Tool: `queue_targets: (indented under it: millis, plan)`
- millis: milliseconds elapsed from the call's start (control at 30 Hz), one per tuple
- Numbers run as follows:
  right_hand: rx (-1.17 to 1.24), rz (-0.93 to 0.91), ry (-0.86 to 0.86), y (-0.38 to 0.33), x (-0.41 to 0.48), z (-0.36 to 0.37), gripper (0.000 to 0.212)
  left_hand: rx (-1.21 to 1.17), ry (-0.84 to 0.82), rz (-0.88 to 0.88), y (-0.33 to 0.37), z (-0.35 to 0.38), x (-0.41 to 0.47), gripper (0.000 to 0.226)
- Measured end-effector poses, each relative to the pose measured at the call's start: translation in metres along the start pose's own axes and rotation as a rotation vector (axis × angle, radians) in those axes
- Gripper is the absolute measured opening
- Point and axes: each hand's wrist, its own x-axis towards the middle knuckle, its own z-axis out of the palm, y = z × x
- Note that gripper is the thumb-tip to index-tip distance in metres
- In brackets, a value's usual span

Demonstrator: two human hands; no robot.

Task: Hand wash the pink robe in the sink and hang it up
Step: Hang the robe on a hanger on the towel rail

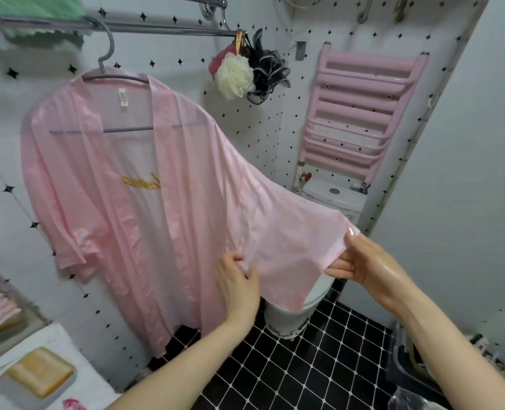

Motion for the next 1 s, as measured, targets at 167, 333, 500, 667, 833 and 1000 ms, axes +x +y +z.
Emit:
queue_targets:
  millis: [167, 333, 500, 667, 833, 1000]
  plan:
    - [0.104, 0.04, -0.083, 0.011, -0.005, 0.027, 0.026, 0.246, -0.345, 0.449, 0.039, 0.007, -0.033, 0.066]
    - [-0.336, -0.086, 0.137, 0.026, -0.016, 0.029, 0.033, 0.243, -0.017, 0.701, 0.027, -0.014, -0.037, 0.007]
    - [-1.048, -0.271, 0.453, 0.06, -0.024, 0.036, 0.008, 0.216, 0.022, 0.817, 0.024, -0.039, -0.066, 0.013]
    - [-0.652, -0.354, 0.327, 0.057, -0.029, 0.047, 0.039, 0.146, -0.024, 0.754, 0.023, -0.05, -0.063, 0.01]
    - [-0.609, -0.308, 0.14, 0.05, -0.037, 0.045, 0.028, 0.331, -0.144, 0.836, 0.009, -0.06, -0.057, 0.037]
    - [-0.965, -0.64, 0.282, 0.061, -0.041, 0.048, 0.041, 0.29, 0.021, 0.924, 0.018, -0.064, -0.061, 0.032]
